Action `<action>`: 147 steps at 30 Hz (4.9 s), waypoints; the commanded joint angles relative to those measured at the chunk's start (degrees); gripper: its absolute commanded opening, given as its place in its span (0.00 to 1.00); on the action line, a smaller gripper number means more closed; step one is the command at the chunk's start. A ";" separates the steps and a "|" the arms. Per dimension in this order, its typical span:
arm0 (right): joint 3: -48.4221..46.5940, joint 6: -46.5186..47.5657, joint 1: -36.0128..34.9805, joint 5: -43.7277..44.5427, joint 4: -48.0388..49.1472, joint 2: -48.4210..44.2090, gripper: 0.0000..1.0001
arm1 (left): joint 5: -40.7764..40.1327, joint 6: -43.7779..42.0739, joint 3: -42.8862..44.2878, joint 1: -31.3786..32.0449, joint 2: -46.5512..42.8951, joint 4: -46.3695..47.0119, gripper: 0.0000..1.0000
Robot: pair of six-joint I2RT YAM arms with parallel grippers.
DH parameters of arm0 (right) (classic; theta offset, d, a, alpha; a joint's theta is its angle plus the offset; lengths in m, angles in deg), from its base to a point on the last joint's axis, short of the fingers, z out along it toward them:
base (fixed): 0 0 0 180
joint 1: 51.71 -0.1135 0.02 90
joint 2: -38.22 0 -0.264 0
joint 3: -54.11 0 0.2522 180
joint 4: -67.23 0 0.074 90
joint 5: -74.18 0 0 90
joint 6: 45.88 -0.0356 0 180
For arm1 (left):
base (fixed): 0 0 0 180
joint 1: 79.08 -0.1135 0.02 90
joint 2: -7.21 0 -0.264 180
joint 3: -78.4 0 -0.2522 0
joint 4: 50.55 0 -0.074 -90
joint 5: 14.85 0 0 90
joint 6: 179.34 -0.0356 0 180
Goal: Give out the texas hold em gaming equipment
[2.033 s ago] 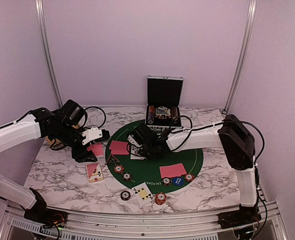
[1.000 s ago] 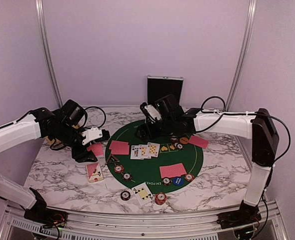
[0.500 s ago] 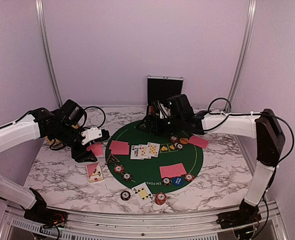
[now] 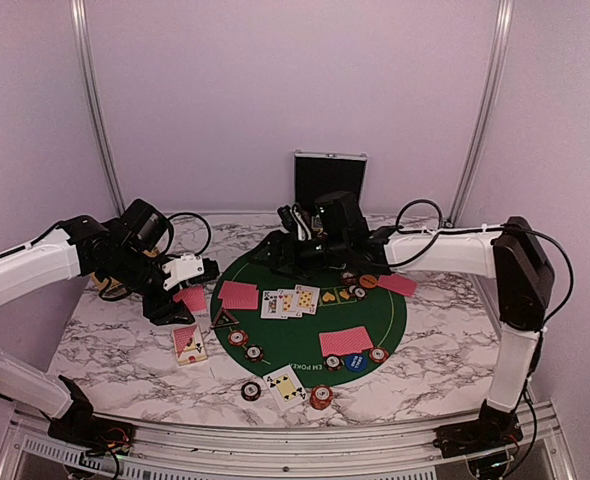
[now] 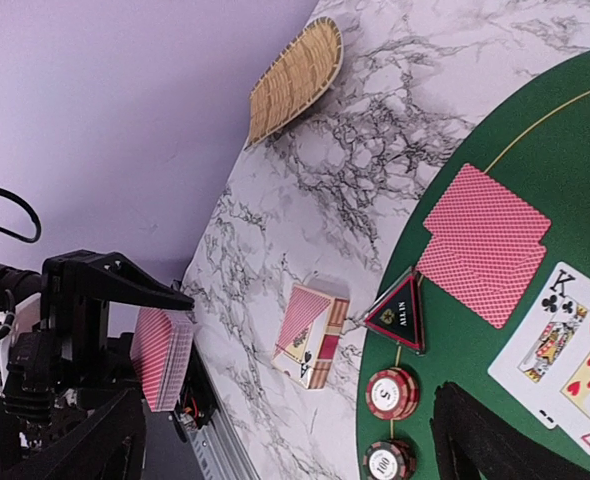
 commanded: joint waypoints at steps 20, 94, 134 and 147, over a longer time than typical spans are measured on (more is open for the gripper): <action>0.42 -18.43 -5.63 -11.46 19.87 9.39 0.97 | 1.55 0.52 2.03 -0.20 0.31 0.36 0.00; -12.65 -31.25 -9.30 -18.49 27.37 24.10 0.55 | 2.27 0.85 -0.84 -0.09 -0.74 2.60 0.00; -10.11 -21.50 -7.07 -19.93 15.58 15.78 0.27 | 1.59 0.60 -2.37 -0.09 -1.26 2.67 0.00; -8.57 -19.87 -5.65 -20.28 12.71 12.56 0.08 | 1.65 0.80 -2.07 -0.09 -1.00 2.66 0.00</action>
